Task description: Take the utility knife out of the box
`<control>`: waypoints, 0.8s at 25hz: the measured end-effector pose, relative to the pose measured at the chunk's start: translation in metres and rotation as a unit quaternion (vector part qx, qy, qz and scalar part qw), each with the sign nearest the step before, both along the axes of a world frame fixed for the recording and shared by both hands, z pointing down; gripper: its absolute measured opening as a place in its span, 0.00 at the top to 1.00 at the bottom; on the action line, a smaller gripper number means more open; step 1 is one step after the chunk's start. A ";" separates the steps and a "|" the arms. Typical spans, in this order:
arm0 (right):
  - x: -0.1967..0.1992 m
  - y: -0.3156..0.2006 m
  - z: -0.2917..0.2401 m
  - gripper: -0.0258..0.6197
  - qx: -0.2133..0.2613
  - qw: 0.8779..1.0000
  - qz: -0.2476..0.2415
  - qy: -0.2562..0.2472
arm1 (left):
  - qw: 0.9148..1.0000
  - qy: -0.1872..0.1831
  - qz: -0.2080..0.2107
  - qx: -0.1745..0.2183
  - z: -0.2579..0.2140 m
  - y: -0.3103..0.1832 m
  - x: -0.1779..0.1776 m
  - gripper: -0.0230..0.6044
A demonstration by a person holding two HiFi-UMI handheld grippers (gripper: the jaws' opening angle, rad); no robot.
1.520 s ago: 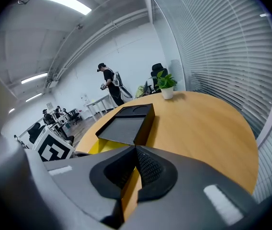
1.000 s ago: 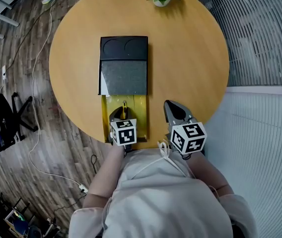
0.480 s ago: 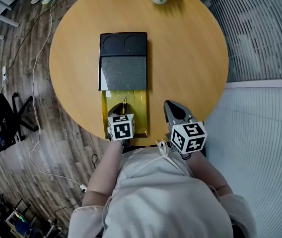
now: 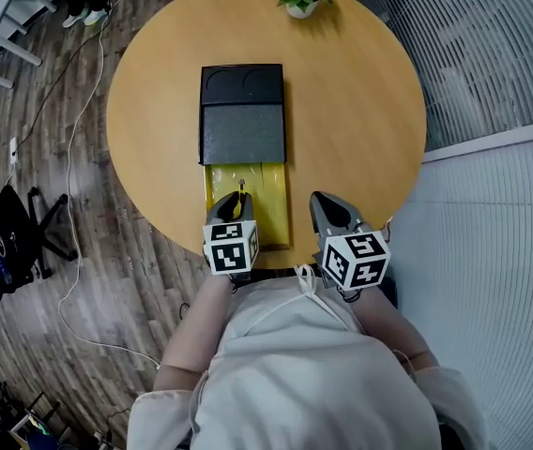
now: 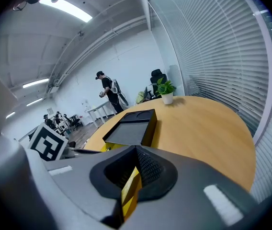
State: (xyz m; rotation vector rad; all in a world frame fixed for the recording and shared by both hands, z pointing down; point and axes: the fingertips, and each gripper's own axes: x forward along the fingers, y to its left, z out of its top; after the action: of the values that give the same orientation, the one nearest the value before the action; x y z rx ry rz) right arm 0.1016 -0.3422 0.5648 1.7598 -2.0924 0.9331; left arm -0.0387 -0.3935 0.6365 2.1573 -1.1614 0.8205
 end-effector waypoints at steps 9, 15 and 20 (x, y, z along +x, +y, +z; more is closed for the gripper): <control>-0.040 0.023 -0.036 0.96 0.051 0.999 0.002 0.008 | 0.988 0.075 0.039 0.126 -0.115 0.022 -0.008 0.85; -0.064 0.040 -0.068 0.96 0.101 0.995 -0.013 0.013 | 0.968 0.125 0.041 0.213 -0.193 0.040 -0.027 0.86; -0.072 0.044 -0.097 0.96 0.153 0.987 -0.017 0.036 | 0.949 0.149 0.047 0.273 -0.234 0.050 -0.041 0.85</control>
State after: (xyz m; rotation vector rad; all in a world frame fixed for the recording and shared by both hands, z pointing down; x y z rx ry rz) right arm 0.0295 -0.2981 0.4681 1.8585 -2.3093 0.5515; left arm -0.0801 -0.3431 0.4025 2.6805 -1.2322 0.1934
